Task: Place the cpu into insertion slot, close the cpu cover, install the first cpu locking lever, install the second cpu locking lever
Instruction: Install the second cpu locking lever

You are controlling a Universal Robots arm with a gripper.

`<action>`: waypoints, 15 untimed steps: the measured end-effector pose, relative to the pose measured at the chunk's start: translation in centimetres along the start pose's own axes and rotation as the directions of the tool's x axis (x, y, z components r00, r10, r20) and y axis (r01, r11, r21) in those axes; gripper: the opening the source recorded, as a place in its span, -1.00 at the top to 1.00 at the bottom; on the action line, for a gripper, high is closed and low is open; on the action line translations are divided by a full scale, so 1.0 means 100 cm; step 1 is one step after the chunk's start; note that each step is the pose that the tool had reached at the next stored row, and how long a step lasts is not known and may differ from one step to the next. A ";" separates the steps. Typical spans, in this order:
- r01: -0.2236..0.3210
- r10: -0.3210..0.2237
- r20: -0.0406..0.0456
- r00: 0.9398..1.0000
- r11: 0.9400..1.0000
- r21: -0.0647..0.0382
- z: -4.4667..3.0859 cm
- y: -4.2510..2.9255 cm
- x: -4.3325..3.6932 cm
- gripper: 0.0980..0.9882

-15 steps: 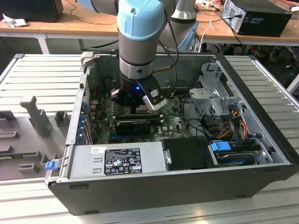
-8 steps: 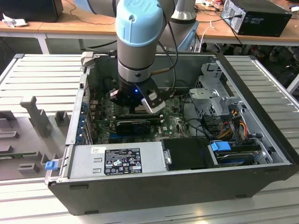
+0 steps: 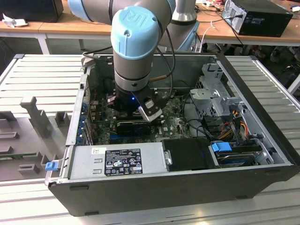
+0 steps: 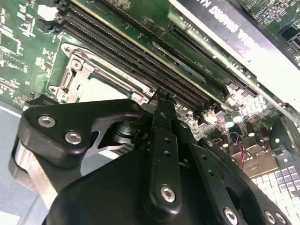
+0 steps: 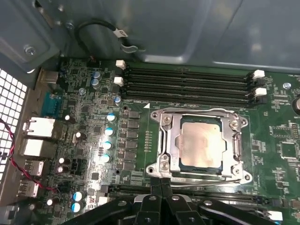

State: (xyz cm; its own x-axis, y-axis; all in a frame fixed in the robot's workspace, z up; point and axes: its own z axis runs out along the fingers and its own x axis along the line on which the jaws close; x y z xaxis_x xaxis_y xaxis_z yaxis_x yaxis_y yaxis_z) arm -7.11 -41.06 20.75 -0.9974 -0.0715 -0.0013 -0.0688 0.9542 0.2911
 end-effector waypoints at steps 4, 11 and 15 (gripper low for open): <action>0.000 0.000 0.001 1.000 1.000 -0.010 0.0042 -0.0011 0.0029 0.98; 0.001 -0.001 0.003 1.000 0.999 -0.049 0.0136 0.0006 0.0032 0.98; 0.001 -0.001 0.004 1.000 0.998 -0.060 0.0152 0.0021 0.0049 0.98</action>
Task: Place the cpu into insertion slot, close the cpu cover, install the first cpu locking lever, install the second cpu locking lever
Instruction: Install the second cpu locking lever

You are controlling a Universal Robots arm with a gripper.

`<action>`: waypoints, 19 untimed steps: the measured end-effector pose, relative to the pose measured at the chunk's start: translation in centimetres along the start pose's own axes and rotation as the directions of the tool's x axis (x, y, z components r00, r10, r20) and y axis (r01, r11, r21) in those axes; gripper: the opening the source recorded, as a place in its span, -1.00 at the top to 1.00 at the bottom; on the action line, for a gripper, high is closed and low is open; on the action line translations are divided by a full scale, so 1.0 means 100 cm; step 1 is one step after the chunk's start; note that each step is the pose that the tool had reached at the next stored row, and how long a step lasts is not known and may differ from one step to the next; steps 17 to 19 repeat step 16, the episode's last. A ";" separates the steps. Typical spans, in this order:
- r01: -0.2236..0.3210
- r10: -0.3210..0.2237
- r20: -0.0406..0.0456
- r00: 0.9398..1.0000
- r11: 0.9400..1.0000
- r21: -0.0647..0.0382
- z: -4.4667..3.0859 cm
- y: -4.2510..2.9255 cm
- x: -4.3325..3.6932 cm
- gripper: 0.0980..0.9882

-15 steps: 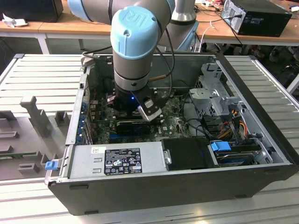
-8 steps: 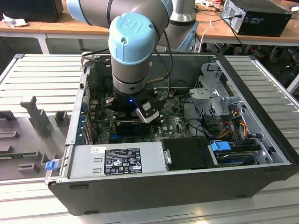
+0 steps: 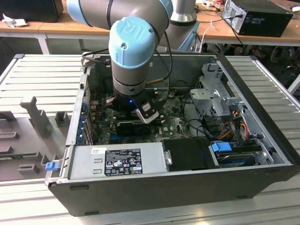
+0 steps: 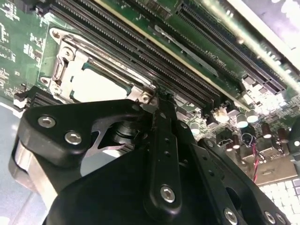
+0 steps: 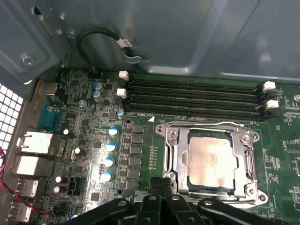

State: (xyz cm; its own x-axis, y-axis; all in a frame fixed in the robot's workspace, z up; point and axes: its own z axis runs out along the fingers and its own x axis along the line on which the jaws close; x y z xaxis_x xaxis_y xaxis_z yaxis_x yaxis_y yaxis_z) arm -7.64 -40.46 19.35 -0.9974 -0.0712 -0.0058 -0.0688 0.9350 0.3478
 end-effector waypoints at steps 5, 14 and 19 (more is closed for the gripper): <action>0.000 0.000 0.000 1.000 1.000 -0.001 -0.0065 0.0026 0.0016 0.98; 0.000 0.000 0.000 1.000 1.000 -0.001 -0.0289 0.0111 0.0015 0.98; 0.000 0.000 0.000 1.000 1.000 -0.001 -0.0304 0.0117 0.0015 0.98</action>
